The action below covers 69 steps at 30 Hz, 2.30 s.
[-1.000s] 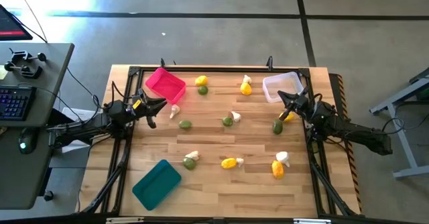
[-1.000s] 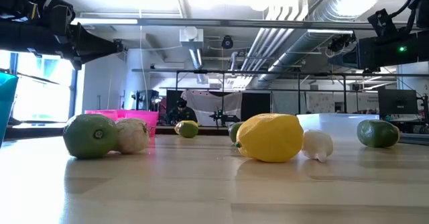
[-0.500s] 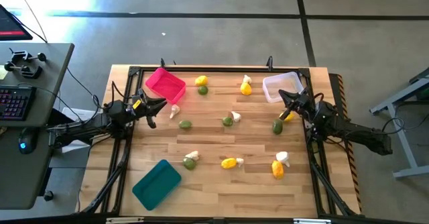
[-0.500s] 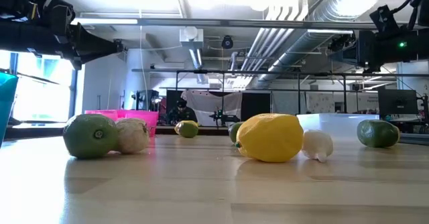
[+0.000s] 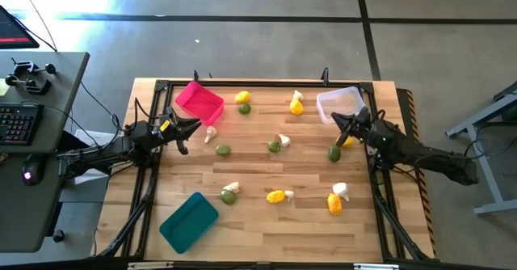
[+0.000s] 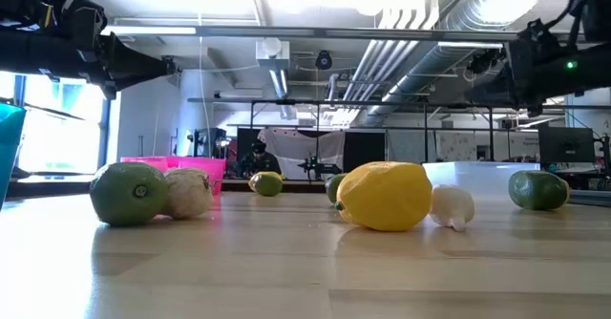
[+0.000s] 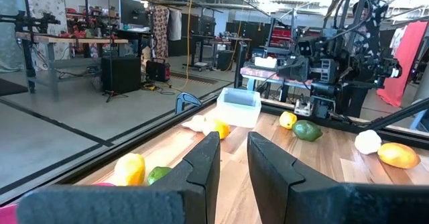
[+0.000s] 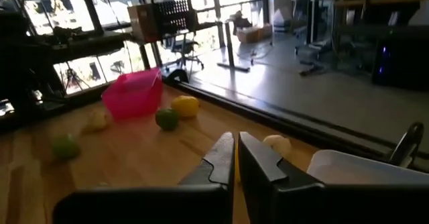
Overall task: Sort produce into baskets
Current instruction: Put the white garlic in the transparent bin
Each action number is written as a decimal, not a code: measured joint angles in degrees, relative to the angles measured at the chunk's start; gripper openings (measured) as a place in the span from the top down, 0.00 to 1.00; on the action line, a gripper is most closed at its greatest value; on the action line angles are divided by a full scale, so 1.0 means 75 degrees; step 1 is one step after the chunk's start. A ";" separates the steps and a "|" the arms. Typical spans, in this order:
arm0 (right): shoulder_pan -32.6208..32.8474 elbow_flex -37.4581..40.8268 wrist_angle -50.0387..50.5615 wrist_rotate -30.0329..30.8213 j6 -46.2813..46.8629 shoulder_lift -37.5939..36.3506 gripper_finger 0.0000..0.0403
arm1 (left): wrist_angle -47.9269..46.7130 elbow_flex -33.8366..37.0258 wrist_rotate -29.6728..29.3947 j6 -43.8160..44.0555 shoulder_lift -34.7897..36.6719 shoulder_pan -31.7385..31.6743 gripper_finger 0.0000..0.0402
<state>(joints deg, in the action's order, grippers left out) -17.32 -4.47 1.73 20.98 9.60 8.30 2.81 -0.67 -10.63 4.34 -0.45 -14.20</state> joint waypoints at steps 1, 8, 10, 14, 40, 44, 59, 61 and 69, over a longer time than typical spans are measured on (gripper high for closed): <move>0.0000 -0.0208 0.0179 0.0051 0.0062 0.0203 0.95 | 0.0000 0.0000 0.0000 0.0000 0.0000 0.0000 0.85; 0.0000 -0.1851 0.1735 0.0268 0.0268 0.1887 0.78 | 0.0000 0.0000 0.0000 0.0000 0.0000 0.0000 0.85; 0.0000 -0.2374 0.2547 0.0141 0.0504 0.2433 0.72 | 0.0002 0.0000 0.0000 0.0000 0.0000 0.0000 0.85; 0.0000 -0.3287 0.4135 -0.0122 0.0965 0.3492 0.63 | 0.0000 0.0000 0.0000 0.0000 -0.0003 0.0000 0.85; 0.1513 -0.5254 0.5143 -0.2877 0.1327 0.7721 0.47 | 0.0000 0.0000 0.0000 0.0000 -0.0003 0.0000 0.85; 0.1633 -0.5260 0.3203 -0.2802 0.0855 0.8689 0.47 | 0.0000 0.0000 0.0000 0.0000 -0.0003 0.0000 0.85; 0.1617 -0.5257 0.0600 -0.1228 0.0657 1.0483 0.47 | 0.0000 0.0000 0.0000 0.0000 -0.0001 -0.0001 0.85; 0.1617 -0.5257 0.0535 -0.1151 0.0773 1.0487 0.47 | 0.0000 0.0000 0.0000 0.0000 0.0000 0.0000 0.85; 0.1573 -0.5257 0.0059 -0.1388 0.0871 1.0487 0.44 | 0.0000 0.0000 0.0000 0.0000 0.0000 0.0000 0.85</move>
<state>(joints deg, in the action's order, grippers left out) -5.53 -43.90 2.18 10.57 16.13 86.96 2.81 -0.67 -10.63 4.34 -0.45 -14.20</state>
